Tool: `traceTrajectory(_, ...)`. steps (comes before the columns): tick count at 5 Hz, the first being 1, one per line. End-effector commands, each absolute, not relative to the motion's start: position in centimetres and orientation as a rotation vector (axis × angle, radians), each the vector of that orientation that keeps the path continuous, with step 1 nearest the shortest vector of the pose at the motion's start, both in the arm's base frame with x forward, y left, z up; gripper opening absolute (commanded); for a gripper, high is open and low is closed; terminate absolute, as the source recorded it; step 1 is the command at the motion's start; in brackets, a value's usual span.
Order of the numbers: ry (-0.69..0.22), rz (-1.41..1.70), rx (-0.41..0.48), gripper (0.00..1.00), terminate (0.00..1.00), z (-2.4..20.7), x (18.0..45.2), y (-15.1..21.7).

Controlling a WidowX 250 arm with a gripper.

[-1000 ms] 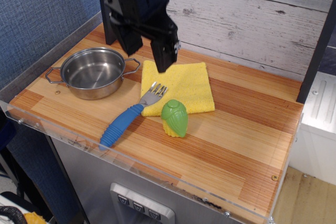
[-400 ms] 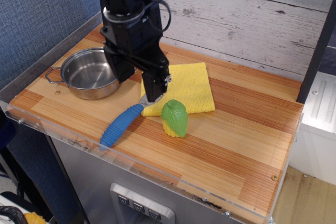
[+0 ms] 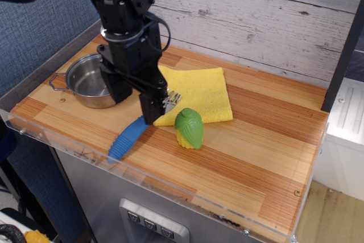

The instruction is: Take the blue spoon and place it on the right side of the table.

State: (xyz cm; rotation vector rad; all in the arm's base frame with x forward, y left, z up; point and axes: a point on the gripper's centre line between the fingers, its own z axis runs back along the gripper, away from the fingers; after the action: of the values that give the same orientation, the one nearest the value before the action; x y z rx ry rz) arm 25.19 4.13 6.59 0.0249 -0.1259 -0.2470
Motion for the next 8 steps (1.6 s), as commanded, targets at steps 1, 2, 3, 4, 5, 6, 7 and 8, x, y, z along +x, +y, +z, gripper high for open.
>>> traceTrajectory(1,-0.102,-0.229,0.03,1.0,0.0,5.6,24.3,5.0)
traceTrajectory(2,-0.089,-0.245,0.042,1.0,0.0,4.5,23.9,5.0)
traceTrajectory(3,-0.083,-0.245,0.041,1.0,0.0,4.0,24.1,5.0)
traceTrajectory(4,-0.09,-0.226,0.048,1.0,0.0,3.3,24.2,5.2)
traceTrajectory(5,-0.088,-0.211,0.062,1.0,0.0,2.5,24.3,5.2)
traceTrajectory(6,-0.086,-0.199,0.069,1.0,0.0,2.1,24.5,5.2)
traceTrajectory(7,-0.076,-0.196,0.089,0.0,0.0,1.5,24.6,5.2)
traceTrajectory(8,-0.077,-0.197,0.116,0.0,0.0,1.6,24.8,5.2)
